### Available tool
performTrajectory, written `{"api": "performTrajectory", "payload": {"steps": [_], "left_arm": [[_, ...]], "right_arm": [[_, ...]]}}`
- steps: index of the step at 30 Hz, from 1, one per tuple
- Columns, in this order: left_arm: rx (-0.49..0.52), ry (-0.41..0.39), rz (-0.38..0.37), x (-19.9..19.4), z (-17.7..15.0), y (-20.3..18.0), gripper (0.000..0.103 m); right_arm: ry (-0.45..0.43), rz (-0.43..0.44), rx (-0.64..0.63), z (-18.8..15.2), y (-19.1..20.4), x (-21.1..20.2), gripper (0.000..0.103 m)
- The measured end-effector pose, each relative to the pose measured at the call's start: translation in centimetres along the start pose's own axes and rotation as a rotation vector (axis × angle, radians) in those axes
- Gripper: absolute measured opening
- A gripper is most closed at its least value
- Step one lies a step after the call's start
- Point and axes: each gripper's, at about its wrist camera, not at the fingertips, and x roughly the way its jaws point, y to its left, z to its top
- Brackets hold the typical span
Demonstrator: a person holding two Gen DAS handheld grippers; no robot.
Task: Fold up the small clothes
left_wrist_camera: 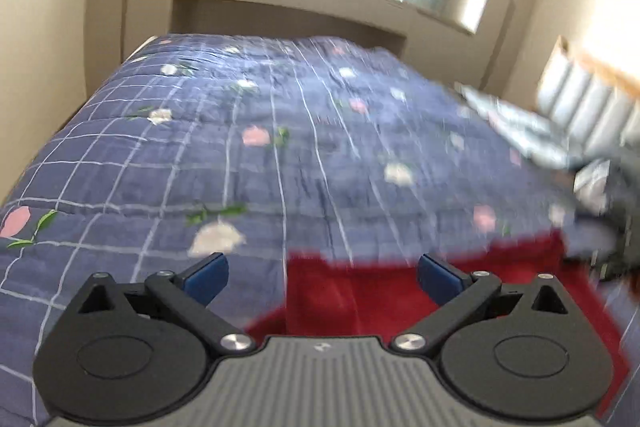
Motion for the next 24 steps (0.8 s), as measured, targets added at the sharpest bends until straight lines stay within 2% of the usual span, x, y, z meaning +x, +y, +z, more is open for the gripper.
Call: {"api": "performTrajectory", "payload": {"steps": [2,4,6,8,11,14,19,24], "left_arm": [[0.043,0.015,0.067,0.9,-1.4,-1.2,0.103],[0.046,0.022,0.164,2.2,-2.5,-1.7,0.102],[0.009,0.029,0.259,3.5,-3.2,-1.4,0.102],[-0.055,0.037,0.304,4.6,-3.6,-0.6,0.102],[-0.18,0.036,0.267,5.4,-4.2,1.3,0.103],[-0.257,0.018,0.215,5.7,-4.9,3.2,0.103],[-0.246,0.003,0.223,6.0,-5.2,3.2,0.103],[-0.241,-0.068,0.27,3.0,-5.1,2.3,0.103]], "right_arm": [[-0.018,-0.054,-0.009,-0.7,0.4,0.6,0.102],[-0.048,-0.141,-0.028,-1.6,0.6,1.5,0.102],[-0.063,-0.227,-0.014,-2.3,0.3,2.4,0.102],[-0.075,-0.256,0.041,-3.1,-0.6,3.1,0.102],[-0.101,-0.264,0.139,-4.1,-1.8,3.5,0.102],[-0.119,-0.261,0.159,-4.9,-1.9,3.8,0.102],[-0.136,-0.277,0.149,-4.6,-1.8,2.9,0.102],[-0.172,-0.305,0.104,-4.4,0.1,-1.4,0.102]]}}
